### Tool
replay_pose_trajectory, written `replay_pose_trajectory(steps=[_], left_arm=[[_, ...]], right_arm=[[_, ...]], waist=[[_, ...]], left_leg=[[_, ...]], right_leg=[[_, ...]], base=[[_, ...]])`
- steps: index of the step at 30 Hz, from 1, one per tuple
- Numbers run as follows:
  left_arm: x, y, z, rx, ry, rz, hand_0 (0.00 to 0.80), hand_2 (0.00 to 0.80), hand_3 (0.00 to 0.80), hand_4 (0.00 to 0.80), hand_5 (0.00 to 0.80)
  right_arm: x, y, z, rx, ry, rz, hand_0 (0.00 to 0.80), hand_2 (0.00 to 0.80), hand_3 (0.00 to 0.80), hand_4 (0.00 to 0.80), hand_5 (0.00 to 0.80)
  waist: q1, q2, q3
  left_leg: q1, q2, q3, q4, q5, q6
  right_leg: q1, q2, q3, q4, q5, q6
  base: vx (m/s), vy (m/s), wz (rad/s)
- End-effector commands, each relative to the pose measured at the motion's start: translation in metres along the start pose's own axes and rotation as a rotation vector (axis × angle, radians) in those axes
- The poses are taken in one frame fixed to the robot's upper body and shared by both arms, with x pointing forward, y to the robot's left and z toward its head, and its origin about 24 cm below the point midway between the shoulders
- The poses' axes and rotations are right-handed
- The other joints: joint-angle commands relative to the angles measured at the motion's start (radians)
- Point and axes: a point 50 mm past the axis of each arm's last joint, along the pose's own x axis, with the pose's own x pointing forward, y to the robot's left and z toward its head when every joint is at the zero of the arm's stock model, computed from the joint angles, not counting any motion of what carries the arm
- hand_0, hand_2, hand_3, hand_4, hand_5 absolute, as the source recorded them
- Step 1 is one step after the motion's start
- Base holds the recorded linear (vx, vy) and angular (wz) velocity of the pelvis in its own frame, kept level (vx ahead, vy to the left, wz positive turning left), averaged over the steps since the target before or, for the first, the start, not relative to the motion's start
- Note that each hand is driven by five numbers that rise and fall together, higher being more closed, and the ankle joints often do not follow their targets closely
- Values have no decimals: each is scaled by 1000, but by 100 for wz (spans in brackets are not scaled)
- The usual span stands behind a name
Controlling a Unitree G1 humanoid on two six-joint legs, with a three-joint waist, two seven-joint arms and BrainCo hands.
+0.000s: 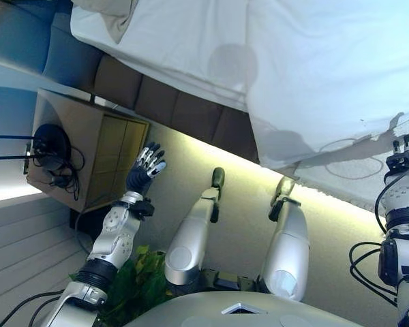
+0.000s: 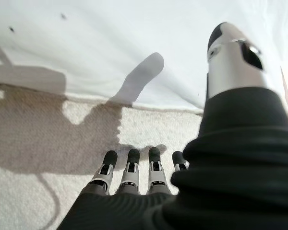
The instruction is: Make the bed neatly
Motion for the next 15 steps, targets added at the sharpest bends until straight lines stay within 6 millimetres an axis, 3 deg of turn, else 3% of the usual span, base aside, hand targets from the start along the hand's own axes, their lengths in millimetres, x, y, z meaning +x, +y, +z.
replay_pose_trajectory(steps=[1,10,15], left_arm=[[1,-11,14,-19,-62,-65,0,0,0,0,0],[4,-8,15,34,-58,-83,0,0,0,0,0],[4,-5,16,25,-67,-62,0,0,0,0,0]], right_arm=[[8,44,23,-1,-34,163,0,0,0,0,0],[4,58,4,42,-9,204,0,0,0,0,0],[5,67,6,48,2,232,0,0,0,0,0]], waist=[[35,6,25],[83,-21,31],[88,-32,31]], left_leg=[[-67,5,-44,59,25,14],[-130,-8,-87,70,43,25],[-146,-13,-90,74,46,28]], right_leg=[[63,-85,-4,-140,130,104],[58,-83,-41,-153,142,120],[65,-74,-48,-170,146,121]], base=[[13,56,4],[12,-57,15],[2,11,-2]])
